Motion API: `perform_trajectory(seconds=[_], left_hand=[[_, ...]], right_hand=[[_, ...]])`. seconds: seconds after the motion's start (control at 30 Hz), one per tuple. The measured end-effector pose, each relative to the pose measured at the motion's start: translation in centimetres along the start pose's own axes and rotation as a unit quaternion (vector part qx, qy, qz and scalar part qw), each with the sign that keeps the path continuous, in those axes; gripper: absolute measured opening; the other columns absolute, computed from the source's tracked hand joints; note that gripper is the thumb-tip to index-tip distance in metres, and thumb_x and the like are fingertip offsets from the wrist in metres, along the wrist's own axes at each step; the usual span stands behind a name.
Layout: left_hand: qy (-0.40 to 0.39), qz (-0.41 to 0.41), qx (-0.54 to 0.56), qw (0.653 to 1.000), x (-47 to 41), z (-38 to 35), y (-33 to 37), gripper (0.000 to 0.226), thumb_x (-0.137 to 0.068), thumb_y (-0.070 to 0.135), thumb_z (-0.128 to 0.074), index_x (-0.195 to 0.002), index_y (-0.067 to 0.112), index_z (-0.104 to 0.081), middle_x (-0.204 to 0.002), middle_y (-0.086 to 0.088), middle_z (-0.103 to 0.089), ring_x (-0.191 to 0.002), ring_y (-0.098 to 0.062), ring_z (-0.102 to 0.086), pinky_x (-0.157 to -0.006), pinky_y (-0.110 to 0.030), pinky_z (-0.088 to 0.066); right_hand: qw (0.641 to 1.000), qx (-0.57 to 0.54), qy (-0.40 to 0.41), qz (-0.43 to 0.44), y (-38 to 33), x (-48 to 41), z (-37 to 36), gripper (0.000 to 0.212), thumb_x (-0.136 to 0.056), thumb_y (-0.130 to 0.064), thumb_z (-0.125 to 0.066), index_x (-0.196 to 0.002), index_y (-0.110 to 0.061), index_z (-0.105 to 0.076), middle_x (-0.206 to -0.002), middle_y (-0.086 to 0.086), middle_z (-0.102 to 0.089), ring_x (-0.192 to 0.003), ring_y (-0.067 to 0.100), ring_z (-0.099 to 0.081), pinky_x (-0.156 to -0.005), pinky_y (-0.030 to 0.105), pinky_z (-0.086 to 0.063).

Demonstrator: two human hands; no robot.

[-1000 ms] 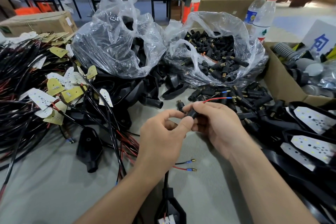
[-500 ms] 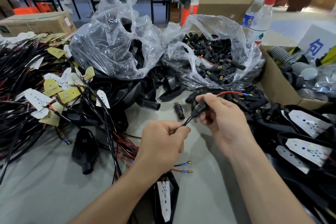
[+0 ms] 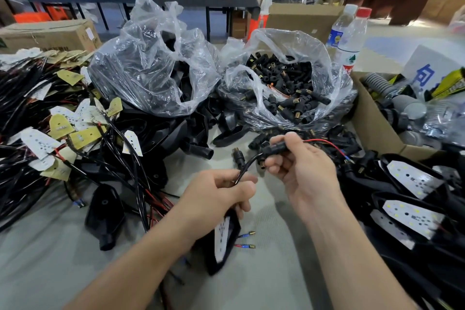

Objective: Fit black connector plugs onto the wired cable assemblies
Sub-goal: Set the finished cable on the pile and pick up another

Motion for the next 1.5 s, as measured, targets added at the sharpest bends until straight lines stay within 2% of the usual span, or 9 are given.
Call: perform_trajectory(seconds=[0.13, 0.23, 0.4, 0.63, 0.9, 1.07, 1.2, 1.3, 1.5], left_hand=[[-0.059, 0.026, 0.118, 0.991, 0.0, 1.4, 0.4, 0.040, -0.083, 0.012, -0.069, -0.123, 0.009, -0.069, -0.095, -0.015, -0.074, -0.083, -0.022, -0.070, -0.075, -0.026, -0.056], [-0.001, 0.037, 0.180, 0.983, -0.1, 1.5, 0.4, 0.017, -0.098, 0.000, -0.057, -0.115, -0.002, -0.054, -0.087, -0.019, -0.071, -0.073, -0.025, -0.068, -0.061, -0.029, -0.056], [-0.040, 0.007, 0.132, 0.990, 0.2, 1.1, 0.4, 0.010, -0.094, -0.003, -0.060, -0.103, -0.001, -0.054, -0.089, -0.024, -0.073, -0.071, -0.028, -0.070, -0.057, -0.032, -0.055], [-0.026, -0.011, 0.149, 0.988, 0.3, 1.0, 0.4, 0.027, -0.078, 0.010, -0.073, -0.100, 0.003, -0.059, -0.091, -0.023, -0.075, -0.076, -0.028, -0.074, -0.065, -0.033, -0.060], [0.110, -0.061, 0.074, 0.989, 0.2, 0.8, 0.4, 0.020, -0.082, -0.002, -0.079, -0.086, 0.018, -0.077, -0.082, -0.017, -0.077, -0.074, -0.026, -0.074, -0.073, -0.034, -0.061], [0.182, -0.050, -0.024, 0.982, 0.2, 0.8, 0.2, 0.014, -0.075, 0.039, -0.078, -0.086, 0.030, -0.080, -0.080, -0.001, -0.078, -0.078, -0.021, -0.074, -0.084, -0.039, -0.056], [0.160, -0.023, 0.051, 0.986, 0.2, 0.9, 0.1, 0.018, -0.076, 0.025, -0.078, -0.094, 0.026, -0.080, -0.088, -0.008, -0.079, -0.084, -0.024, -0.074, -0.087, -0.040, -0.057], [0.155, -0.030, 0.080, 0.984, 0.3, 1.1, 0.3, 0.017, -0.091, 0.005, -0.070, -0.100, 0.016, -0.079, -0.088, -0.017, -0.078, -0.083, -0.033, -0.073, -0.073, -0.033, -0.060], [0.079, -0.054, 0.044, 0.994, 0.6, 0.9, 0.8, 0.032, -0.094, -0.001, -0.064, -0.097, 0.024, -0.083, -0.092, -0.015, -0.079, -0.084, -0.017, -0.071, -0.082, -0.025, -0.057]], right_hand=[[0.994, -0.078, 0.059, 0.056, -0.9, -0.5, 1.0, 0.029, -0.105, -0.021, -0.054, -0.083, -0.007, -0.069, -0.063, 0.004, -0.066, -0.049, 0.013, -0.061, -0.048, 0.021, -0.051], [0.995, -0.040, 0.064, 0.059, -0.7, -0.4, 1.1, 0.028, -0.100, -0.023, -0.063, -0.076, -0.012, -0.071, -0.063, 0.004, -0.066, -0.046, 0.013, -0.056, -0.046, 0.021, -0.046], [0.998, 0.054, 0.011, 0.025, -0.3, -0.1, 0.8, 0.030, -0.093, -0.030, -0.071, -0.069, -0.012, -0.075, -0.060, 0.007, -0.063, -0.045, 0.014, -0.049, -0.044, 0.022, -0.039], [0.985, 0.113, -0.116, -0.058, 0.3, 0.7, -0.4, 0.033, -0.102, -0.028, -0.057, -0.091, 0.000, -0.070, -0.058, 0.005, -0.062, -0.050, 0.016, -0.054, -0.048, 0.022, -0.045], [0.981, 0.093, -0.159, -0.060, 0.4, 1.2, -0.8, 0.029, -0.105, -0.020, -0.051, -0.098, 0.002, -0.069, -0.063, 0.010, -0.067, -0.053, 0.014, -0.056, -0.057, 0.024, -0.046], [0.994, 0.043, -0.089, -0.044, 0.4, 0.6, -0.6, 0.022, -0.103, -0.017, -0.056, -0.090, -0.002, -0.066, -0.067, 0.006, -0.068, -0.052, 0.016, -0.059, -0.049, 0.022, -0.049], [0.997, 0.019, -0.064, -0.031, 0.1, 0.1, -0.1, 0.019, -0.100, -0.012, -0.061, -0.081, -0.011, -0.061, -0.069, 0.006, -0.070, -0.048, 0.014, -0.061, -0.045, 0.021, -0.048], [0.997, 0.009, -0.073, -0.034, 0.2, -0.1, 0.2, 0.016, -0.097, -0.010, -0.064, -0.081, -0.011, -0.062, -0.070, 0.006, -0.070, -0.050, 0.015, -0.063, -0.046, 0.021, -0.049], [0.992, 0.021, -0.114, -0.044, -0.1, 0.1, 0.6, 0.012, -0.077, -0.020, -0.073, -0.074, -0.008, -0.074, -0.079, 0.013, -0.074, -0.052, 0.015, -0.062, -0.046, 0.019, -0.048]])
Point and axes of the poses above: each hand's wrist, its own x-axis away from the middle knuckle, its own z-axis out of the back of the hand, y = z × x, the point moved 2 cm from there along -x, towards the middle knuckle
